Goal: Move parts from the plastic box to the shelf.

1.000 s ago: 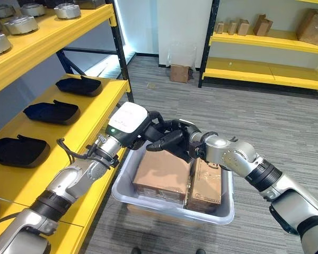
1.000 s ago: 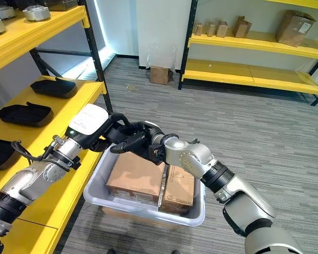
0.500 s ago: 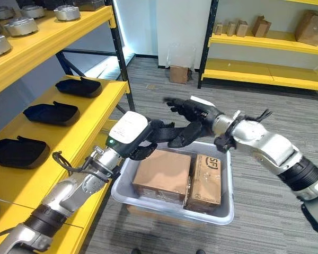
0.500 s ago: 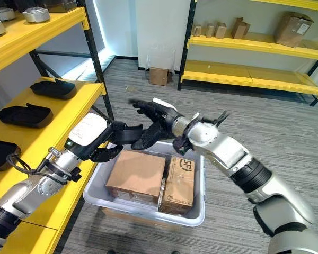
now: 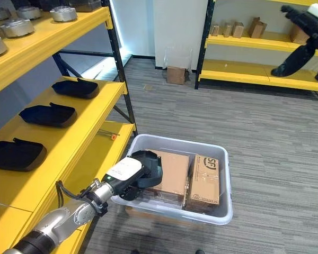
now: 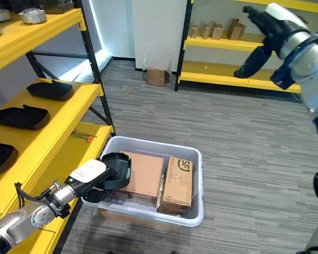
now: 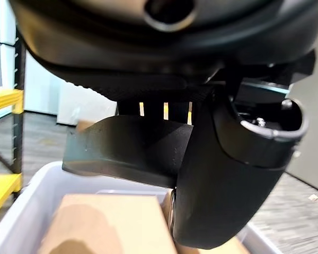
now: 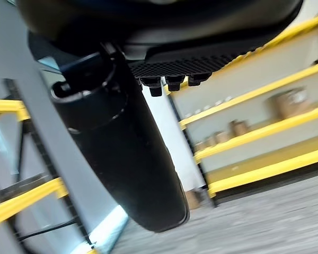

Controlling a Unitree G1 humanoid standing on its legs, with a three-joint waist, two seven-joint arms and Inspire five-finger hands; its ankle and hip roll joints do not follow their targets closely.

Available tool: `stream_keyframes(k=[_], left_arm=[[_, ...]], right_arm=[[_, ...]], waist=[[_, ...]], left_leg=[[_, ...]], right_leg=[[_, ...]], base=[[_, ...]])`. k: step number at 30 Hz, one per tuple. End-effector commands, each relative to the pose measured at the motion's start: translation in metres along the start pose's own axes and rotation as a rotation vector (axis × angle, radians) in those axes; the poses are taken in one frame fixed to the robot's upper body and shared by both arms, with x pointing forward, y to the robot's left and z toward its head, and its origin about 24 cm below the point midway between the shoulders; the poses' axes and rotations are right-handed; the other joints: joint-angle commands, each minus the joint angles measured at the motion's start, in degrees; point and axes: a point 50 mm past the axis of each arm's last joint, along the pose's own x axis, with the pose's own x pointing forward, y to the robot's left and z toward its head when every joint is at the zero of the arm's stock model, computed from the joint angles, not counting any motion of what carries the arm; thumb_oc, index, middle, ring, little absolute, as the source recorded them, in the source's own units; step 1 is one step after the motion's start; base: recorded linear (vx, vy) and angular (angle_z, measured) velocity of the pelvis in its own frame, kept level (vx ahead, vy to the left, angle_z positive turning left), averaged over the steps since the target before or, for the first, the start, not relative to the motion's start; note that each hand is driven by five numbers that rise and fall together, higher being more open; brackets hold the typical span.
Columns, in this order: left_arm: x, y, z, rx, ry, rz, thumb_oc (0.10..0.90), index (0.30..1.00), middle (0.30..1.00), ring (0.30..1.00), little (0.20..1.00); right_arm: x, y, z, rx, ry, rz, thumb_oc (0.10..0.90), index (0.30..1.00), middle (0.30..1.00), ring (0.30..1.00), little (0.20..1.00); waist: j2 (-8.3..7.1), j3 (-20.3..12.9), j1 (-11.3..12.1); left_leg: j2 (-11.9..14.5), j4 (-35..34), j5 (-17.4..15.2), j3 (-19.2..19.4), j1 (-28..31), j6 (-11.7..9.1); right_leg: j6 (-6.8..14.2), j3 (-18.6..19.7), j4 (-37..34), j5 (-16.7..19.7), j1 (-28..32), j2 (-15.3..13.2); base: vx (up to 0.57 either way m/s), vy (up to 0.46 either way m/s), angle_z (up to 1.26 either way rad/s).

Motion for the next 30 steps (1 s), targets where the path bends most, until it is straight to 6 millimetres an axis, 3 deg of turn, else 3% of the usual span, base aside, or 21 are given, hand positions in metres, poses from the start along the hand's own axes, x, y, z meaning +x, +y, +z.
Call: stream_keyframes(k=[1, 3, 7, 16, 21, 24, 27, 30], left_arm=[[0.02, 0.058, 0.016, 0.043, -0.144, 0.232, 0.4, 0.3, 0.3, 0.3, 0.3], [0.023, 0.058, 0.018, 0.039, -0.144, 0.239, 0.4, 0.3, 0.3, 0.3, 0.3], [0.024, 0.057, 0.018, 0.036, -0.139, 0.244, 0.4, 0.3, 0.3, 0.3, 0.3], [0.021, 0.054, 0.015, 0.037, -0.126, 0.25, 0.4, 0.3, 0.3, 0.3, 0.3], [0.016, 0.053, 0.012, 0.051, -0.106, 0.277, 0.4, 0.3, 0.3, 0.3, 0.3], [0.01, 0.055, 0.01, 0.063, -0.081, 0.319, 0.4, 0.3, 0.3, 0.3, 0.3], [0.006, 0.059, 0.01, 0.078, -0.065, 0.359, 0.4, 0.3, 0.3, 0.3, 0.3], [0.003, 0.059, 0.013, 0.093, -0.057, 0.403, 0.4, 0.3, 0.3, 0.3, 0.3]], right_arm=[[-0.001, -0.022, 0.04, 0.01, -0.176, -0.111, 0.9, 1.0, 1.0, 1.0, 1.0], [0.002, -0.007, 0.042, -0.003, -0.184, -0.092, 0.9, 1.0, 1.0, 1.0, 1.0], [0.001, 0.006, 0.039, 0.006, -0.178, -0.092, 0.9, 1.0, 1.0, 1.0, 1.0], [-0.005, 0.007, 0.02, 0.067, -0.102, -0.133, 0.9, 1.0, 1.0, 1.0, 1.0], [-0.02, -0.003, 0.014, 0.023, -0.052, -0.196, 0.9, 1.0, 1.0, 1.0, 1.0], [-0.036, 0.003, 0.004, 0.116, -0.046, -0.232, 0.9, 1.0, 1.0, 1.0, 1.0], [-0.051, 0.016, -0.007, 0.223, -0.069, -0.341, 0.9, 1.0, 1.0, 1.0, 1.0], [-0.07, 0.045, -0.018, 0.365, -0.087, -0.447, 0.9, 1.0, 1.0, 1.0, 1.0]], waist=[[-1.86, -6.14, 2.58], [-1.59, -5.89, 2.69], [-1.36, -5.72, 2.55], [-1.23, -5.51, 2.24], [-0.91, -5.19, 1.1], [-0.54, -4.79, 0.04], [-0.07, -4.27, -0.46], [0.64, -3.38, -0.53]], left_leg=[[3.35, -0.04, -0.87, -2.39, 0.07, -2.22], [3.36, 0.02, -0.88, -2.44, 0.0, -2.19], [3.35, 0.04, -0.95, -2.38, 0.06, -2.17], [3.34, 0.09, -1.17, -2.4, 0.01, -2.04], [3.1, 0.19, -1.37, -3.53, -0.29, -1.63], [3.27, 0.22, -1.24, -3.67, -0.32, -1.51], [3.46, 0.29, -1.12, -3.99, -0.49, -1.35], [4.02, 0.91, -1.08, -5.05, -1.02, -1.25]], right_leg=[[3.16, -8.21, 5.26, -0.94, -0.67, -6.1], [3.08, -8.23, 5.36, -1.13, -0.72, -6.14], [3.02, -8.13, 5.49, -1.33, -0.77, -6.15], [2.74, -7.84, 5.91, -1.88, -1.05, -5.72], [1.57, -5.84, 7.01, -3.39, -1.56, -3.97], [1.02, -4.97, 7.62, -3.99, -1.86, -3.3], [0.4, -4.49, 8.37, -4.74, -2.18, -2.84], [-0.7, -4.01, 10.21, -6.43, -2.44, -1.83]], base=[[0.0, 0.0, 0.0], [0.0, 0.004, -0.03], [-0.01, 0.012, -0.05], [0.0, 0.0, 0.0], [0.0, -0.051, 0.0], [-0.02, -0.1, 0.0], [-0.03, -0.11, -0.02], [-0.03, -0.148, 0.02]])
